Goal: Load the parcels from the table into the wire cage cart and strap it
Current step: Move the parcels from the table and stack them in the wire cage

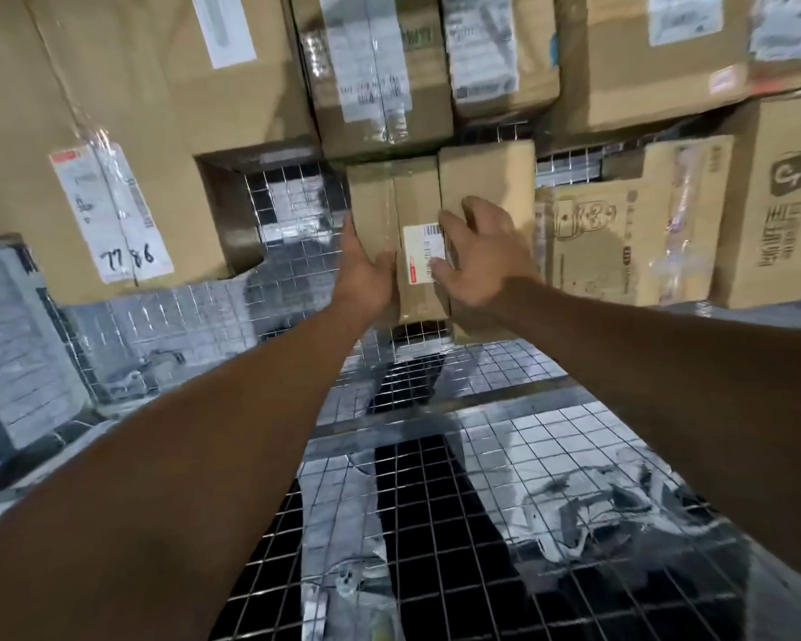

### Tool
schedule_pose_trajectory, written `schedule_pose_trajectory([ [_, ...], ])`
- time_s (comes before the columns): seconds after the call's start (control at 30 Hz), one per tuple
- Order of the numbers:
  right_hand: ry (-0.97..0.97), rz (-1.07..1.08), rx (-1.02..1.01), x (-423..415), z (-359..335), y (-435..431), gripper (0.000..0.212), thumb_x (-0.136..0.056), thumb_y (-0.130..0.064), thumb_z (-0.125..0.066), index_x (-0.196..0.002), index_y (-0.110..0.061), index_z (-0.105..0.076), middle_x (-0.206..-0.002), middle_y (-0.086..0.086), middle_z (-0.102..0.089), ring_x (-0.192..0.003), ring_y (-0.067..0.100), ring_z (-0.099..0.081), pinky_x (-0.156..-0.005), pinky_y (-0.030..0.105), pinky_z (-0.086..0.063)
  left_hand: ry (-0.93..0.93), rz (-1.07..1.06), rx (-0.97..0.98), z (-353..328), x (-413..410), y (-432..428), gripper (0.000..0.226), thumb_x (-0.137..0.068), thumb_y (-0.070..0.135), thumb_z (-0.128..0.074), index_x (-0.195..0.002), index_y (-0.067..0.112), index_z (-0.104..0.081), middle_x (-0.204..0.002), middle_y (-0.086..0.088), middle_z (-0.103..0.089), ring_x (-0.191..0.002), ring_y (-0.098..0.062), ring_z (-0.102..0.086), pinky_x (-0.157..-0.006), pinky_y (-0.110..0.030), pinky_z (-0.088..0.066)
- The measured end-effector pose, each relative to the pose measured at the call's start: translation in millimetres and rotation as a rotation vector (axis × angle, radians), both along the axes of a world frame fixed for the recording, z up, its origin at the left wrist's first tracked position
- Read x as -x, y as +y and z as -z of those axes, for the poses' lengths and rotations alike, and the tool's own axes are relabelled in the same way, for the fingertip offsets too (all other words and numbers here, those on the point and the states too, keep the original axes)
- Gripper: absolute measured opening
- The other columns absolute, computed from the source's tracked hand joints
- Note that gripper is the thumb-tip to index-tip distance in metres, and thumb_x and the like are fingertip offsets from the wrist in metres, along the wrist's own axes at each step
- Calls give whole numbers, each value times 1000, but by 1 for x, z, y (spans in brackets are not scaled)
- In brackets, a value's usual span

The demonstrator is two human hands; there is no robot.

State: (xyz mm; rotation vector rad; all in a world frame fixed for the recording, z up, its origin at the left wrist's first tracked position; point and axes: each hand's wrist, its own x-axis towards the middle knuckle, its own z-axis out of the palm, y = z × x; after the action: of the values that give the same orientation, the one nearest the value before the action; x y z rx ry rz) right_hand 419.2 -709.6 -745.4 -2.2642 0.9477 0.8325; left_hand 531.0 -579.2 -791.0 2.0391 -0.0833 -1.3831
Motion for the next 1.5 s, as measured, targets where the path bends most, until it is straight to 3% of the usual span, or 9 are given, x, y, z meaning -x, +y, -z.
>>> schedule_pose_trajectory([
  [0.13,20,6,-27,4,-23,-5,72,-101,-48,-51,-162,-23,-25,-168,11,-20,-155,34,-18,-124,51,-25,42,22,-113,-22,-9,-5,70,-108,15,-49,-164,23,-7,-129,5,-48,-110,-13,-51,-94,-23,-41],
  [0.3,49,117,-81,-7,-108,-33,72,-99,-52,-48,-162,-21,-28,-162,17,-32,-145,41,-38,-114,51,-41,4,90,-193,-109,-34,8,63,-109,18,-48,-164,20,-18,-111,8,-54,-72,-6,-55,-41,-8,-38],
  [0.4,39,147,-65,-13,-173,-43,72,-100,-48,-54,-160,-14,-34,-151,24,-43,-138,45,-43,-110,48,-44,-35,207,-120,-175,-49,20,55,-108,32,-49,-159,21,-31,-151,-8,-53,-92,-18,-64,-61,-16,-46],
  [0.47,58,218,-43,-14,-224,-39,71,-100,-48,-54,-160,-17,-34,-156,21,-38,-142,42,-41,-115,45,-40,-46,278,-70,-228,-57,21,57,-106,41,-50,-159,25,-34,-150,-4,-53,-102,-14,-59,-83,-23,-48],
  [0.57,13,391,29,-10,-302,-12,67,-101,-47,-53,-160,-19,-37,-160,19,-34,-147,37,-37,-120,41,-34,-36,365,41,-316,-66,20,60,-105,47,-52,-159,28,-36,-141,4,-57,-101,-12,-67,-83,-20,-53],
  [0.73,-156,788,109,10,-430,64,68,-102,-47,-54,-162,-22,-32,-168,14,-27,-155,31,-26,-126,40,-24,-90,512,294,-438,-65,32,61,-103,57,-49,-158,31,-39,-164,1,-38,-147,-20,-40,-121,-38,-33],
  [1.07,-286,1478,397,126,-566,239,64,-101,-46,-57,-159,-25,-38,-165,8,-33,-154,28,-26,-126,43,-22,30,867,508,-577,64,77,60,-101,54,-55,-153,27,-47,-158,3,-48,-142,-18,-46,-109,-25,-35],
  [1.27,-244,1827,654,237,-618,355,66,-100,-42,-61,-159,-22,-39,-165,10,-35,-155,26,-25,-127,38,-20,207,1198,647,-617,195,125,63,-101,52,-58,-156,23,-44,-161,3,-44,-148,-13,-40,-124,-35,-30],
  [1.5,-300,2231,919,347,-650,505,62,-102,-46,-60,-158,-27,-41,-164,7,-36,-155,24,-26,-126,44,-22,226,1616,806,-667,359,205,63,-97,65,-54,-151,34,-46,-158,10,-45,-140,-9,-44,-108,-29,-35],
])
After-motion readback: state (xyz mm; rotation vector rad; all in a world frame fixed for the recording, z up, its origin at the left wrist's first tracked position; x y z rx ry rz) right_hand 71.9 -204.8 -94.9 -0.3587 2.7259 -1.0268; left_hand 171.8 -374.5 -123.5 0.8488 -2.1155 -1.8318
